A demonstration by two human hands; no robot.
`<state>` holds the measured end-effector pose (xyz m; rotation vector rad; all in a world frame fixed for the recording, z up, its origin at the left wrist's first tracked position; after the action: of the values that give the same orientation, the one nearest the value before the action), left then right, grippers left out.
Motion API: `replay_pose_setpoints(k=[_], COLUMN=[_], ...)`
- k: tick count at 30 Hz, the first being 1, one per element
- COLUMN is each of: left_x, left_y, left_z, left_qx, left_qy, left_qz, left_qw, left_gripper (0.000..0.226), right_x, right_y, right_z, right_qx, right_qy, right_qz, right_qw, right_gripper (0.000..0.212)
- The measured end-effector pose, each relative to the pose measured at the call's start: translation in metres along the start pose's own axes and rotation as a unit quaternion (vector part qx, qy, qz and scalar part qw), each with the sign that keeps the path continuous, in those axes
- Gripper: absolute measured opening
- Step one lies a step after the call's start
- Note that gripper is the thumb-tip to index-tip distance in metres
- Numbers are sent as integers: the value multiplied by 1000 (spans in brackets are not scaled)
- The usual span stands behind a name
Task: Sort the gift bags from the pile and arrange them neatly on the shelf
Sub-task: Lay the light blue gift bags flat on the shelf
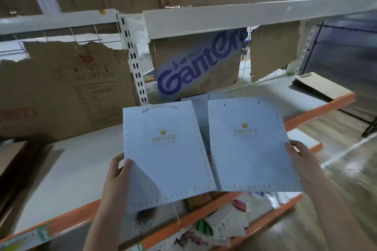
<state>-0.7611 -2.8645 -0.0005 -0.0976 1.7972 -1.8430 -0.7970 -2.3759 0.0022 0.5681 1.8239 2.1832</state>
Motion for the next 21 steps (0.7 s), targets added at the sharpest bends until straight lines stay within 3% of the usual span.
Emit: replay_pose_setpoints(k=[10, 15, 21], left_x=[61, 89, 86], left_y=[-35, -27, -20], left_z=[-8, -1, -14], left_qx=[14, 146, 242], left_qy=[-119, -192, -261], left_qz=[-18, -16, -24], left_qw=[993, 970, 934], left_gripper=[16, 25, 27], right_x=[132, 176, 189], right_y=[33, 16, 0], right_z=[-74, -125, -163], right_qx=[-60, -100, -163], right_qy=[78, 140, 222], right_qz=[50, 39, 62], right_qw=[994, 984, 959], right_gripper=[12, 30, 33])
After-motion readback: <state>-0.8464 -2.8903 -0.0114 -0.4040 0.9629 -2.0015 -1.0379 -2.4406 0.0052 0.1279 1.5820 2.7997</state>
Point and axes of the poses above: each hand's wrist, its own x-axis towards the middle knuckle, its own z-axis out of the back of the hand, y = z × x, the point moved 10 cm from there along x, towards the middle knuckle, and after that the axes turned 11 degrees about z, right-handed, at the moved point
